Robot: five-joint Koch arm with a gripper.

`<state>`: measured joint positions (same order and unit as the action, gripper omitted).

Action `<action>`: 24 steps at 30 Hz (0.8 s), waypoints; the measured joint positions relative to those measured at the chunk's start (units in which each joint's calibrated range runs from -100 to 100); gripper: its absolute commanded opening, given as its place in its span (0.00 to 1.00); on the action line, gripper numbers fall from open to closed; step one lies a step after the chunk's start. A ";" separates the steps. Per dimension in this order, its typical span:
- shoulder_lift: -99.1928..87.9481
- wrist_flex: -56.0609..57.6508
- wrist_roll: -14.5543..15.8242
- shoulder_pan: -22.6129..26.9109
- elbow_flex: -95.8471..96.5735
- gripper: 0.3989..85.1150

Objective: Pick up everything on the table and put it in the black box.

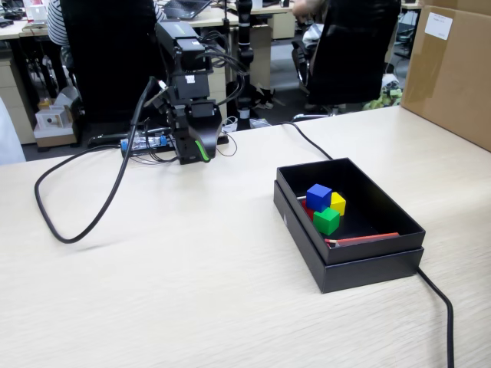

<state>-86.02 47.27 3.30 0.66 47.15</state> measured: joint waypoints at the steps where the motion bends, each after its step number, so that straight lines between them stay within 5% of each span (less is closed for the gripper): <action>1: -1.94 -2.63 -0.15 -0.15 3.38 0.59; 20: -13.72 -51.57 -5.81 -2.10 48.38 0.59; 24: -13.85 -53.74 -6.35 -1.95 49.48 0.60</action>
<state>-99.87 -6.47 -3.05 -1.29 96.62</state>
